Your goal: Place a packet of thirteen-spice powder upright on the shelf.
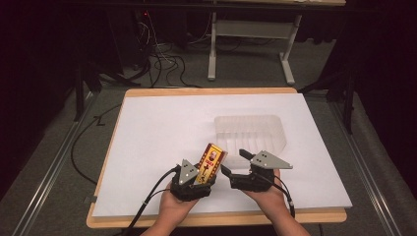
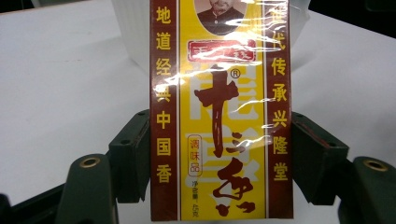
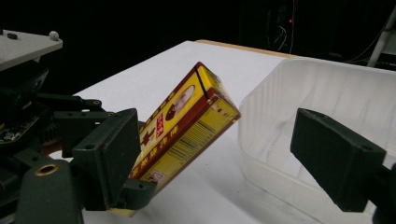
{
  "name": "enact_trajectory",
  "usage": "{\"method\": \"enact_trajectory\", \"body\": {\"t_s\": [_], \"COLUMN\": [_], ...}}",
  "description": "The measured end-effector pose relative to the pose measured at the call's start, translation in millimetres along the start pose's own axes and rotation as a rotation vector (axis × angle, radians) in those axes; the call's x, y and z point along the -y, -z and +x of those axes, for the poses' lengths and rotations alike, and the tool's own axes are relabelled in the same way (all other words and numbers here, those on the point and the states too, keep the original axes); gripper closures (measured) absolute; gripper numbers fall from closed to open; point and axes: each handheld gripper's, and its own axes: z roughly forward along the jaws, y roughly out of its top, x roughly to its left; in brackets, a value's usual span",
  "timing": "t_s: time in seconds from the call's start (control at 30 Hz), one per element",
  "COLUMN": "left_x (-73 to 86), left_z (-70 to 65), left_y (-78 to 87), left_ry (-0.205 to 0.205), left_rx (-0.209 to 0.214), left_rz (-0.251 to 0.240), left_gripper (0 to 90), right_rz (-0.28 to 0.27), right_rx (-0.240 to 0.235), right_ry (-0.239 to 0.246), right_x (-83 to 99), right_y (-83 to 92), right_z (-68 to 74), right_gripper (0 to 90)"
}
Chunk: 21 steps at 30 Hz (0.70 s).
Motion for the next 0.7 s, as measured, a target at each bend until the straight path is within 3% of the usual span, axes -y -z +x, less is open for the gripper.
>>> {"method": "enact_trajectory", "body": {"t_s": [0.2, 0.47, 0.6, 0.7], "left_x": [-0.1, -2.9, -1.3, -0.7], "left_z": [-9.0, -22.9, -22.8, -20.6], "left_y": [-2.0, 1.8, 1.0, -0.5], "left_ry": [-0.026, -0.065, -0.085, -0.074], "left_rx": [0.011, 0.019, 0.003, 0.000], "left_rz": [0.001, -0.038, -0.036, -0.030], "left_gripper": [32.5, 32.5, 32.4, 32.4], "right_rz": [0.006, 0.014, 0.018, 0.022], "right_rx": [-0.015, -0.034, -0.039, -0.043], "right_ry": [-0.040, -0.080, -0.085, -0.087], "right_x": [1.6, 4.8, 6.7, 7.9], "right_y": [-1.4, -3.5, -4.9, -6.3], "right_z": [-1.1, -5.2, -4.3, -3.3], "right_gripper": [19.4, 25.1, 29.6, 33.7]}}
